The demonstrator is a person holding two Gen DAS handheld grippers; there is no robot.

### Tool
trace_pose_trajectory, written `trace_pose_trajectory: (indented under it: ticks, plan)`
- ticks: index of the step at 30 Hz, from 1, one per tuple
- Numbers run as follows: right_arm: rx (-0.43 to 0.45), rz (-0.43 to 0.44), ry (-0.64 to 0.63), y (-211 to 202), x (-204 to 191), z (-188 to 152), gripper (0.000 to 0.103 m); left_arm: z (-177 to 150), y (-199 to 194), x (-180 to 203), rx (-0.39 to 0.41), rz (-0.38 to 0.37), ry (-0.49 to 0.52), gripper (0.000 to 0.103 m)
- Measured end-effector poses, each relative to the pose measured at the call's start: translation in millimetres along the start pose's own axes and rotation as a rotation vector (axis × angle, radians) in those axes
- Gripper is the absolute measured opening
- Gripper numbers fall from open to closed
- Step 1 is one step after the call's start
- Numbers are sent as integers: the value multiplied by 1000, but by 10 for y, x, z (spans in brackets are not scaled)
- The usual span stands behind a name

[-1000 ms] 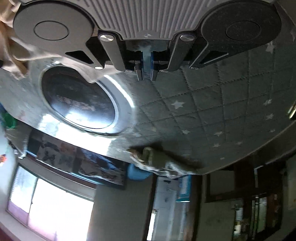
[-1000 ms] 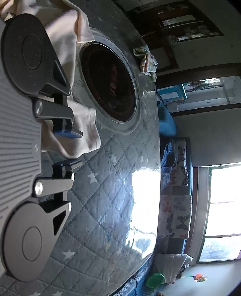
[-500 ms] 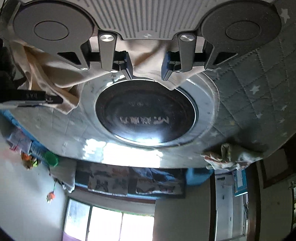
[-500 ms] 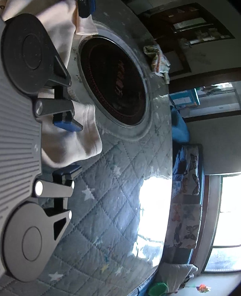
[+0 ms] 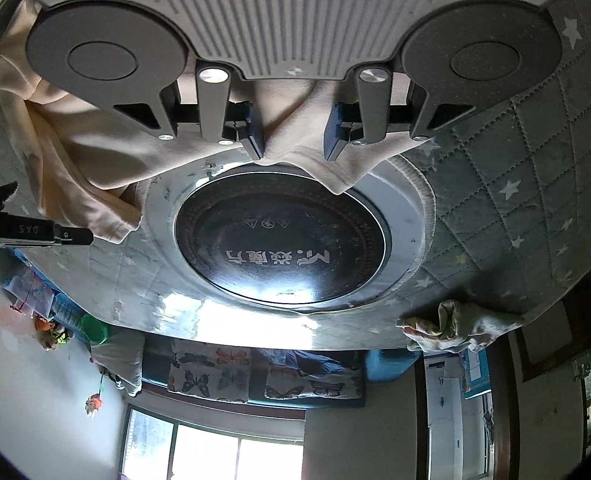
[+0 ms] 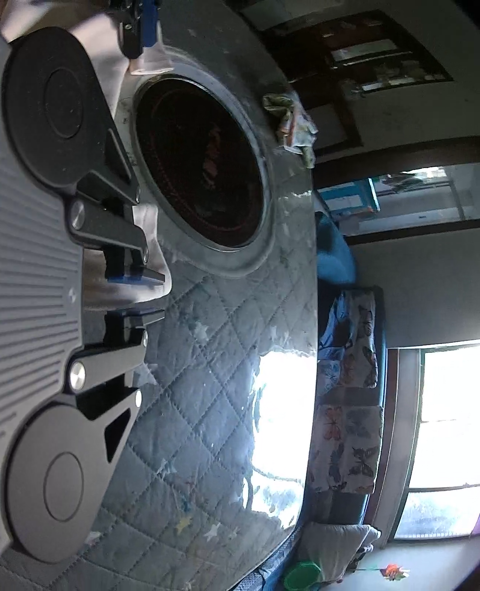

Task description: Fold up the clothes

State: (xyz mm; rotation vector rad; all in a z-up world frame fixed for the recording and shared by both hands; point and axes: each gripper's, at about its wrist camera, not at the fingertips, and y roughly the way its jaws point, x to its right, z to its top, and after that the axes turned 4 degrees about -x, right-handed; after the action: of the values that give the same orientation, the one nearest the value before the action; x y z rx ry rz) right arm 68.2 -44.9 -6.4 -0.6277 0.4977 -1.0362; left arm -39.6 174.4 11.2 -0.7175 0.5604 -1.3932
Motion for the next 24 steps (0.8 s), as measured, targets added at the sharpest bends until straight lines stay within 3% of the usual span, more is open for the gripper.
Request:
trace_pose_trajectory:
  ticks: [2,5,10,13,19,24]
  plan:
    - [-33,1,-15,78,-16,11,12,-5,6,-2,-2,3,-5,41]
    - [-59,8,-20,189,-31,-1,21,-22,-4,-21,-2,6,-5,45]
    - [-50,9,-38,289,-63,21,21,-20,15,-23,-5,8,1,45]
    - [-50,20,-60,288,-95,20,10,-12,18,-28,-5,7,-5,45]
    - [37,-10,-26,-14,-21,-4,4,-25,12,-54,0,7,-17,45]
    - [140,-114,-34,-508,111,-74,3,-40,4,-76,3,10,-16,45]
